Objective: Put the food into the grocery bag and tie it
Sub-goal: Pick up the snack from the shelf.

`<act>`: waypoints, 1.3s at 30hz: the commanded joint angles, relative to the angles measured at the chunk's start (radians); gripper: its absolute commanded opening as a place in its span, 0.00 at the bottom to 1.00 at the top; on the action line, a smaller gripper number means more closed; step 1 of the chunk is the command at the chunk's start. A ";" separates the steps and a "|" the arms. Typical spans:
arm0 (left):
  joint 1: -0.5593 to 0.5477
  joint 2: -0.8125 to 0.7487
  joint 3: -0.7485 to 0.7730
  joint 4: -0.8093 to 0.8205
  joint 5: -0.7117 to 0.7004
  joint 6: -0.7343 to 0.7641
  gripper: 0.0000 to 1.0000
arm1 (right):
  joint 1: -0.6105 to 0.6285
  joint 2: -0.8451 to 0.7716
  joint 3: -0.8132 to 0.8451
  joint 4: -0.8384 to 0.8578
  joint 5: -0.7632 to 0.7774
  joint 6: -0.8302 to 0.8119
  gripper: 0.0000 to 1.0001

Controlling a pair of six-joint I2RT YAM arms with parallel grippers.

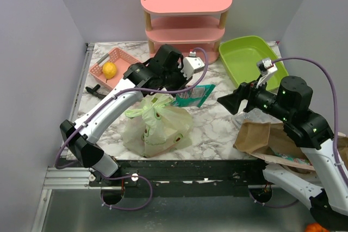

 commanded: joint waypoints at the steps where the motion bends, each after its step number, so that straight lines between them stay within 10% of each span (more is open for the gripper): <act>1: -0.018 -0.073 0.000 -0.006 0.096 0.007 0.00 | -0.002 0.009 -0.002 0.023 -0.130 -0.067 0.95; 39: -0.060 -0.128 0.105 -0.100 0.546 0.089 0.00 | -0.002 0.195 -0.001 0.066 -0.492 -0.180 1.00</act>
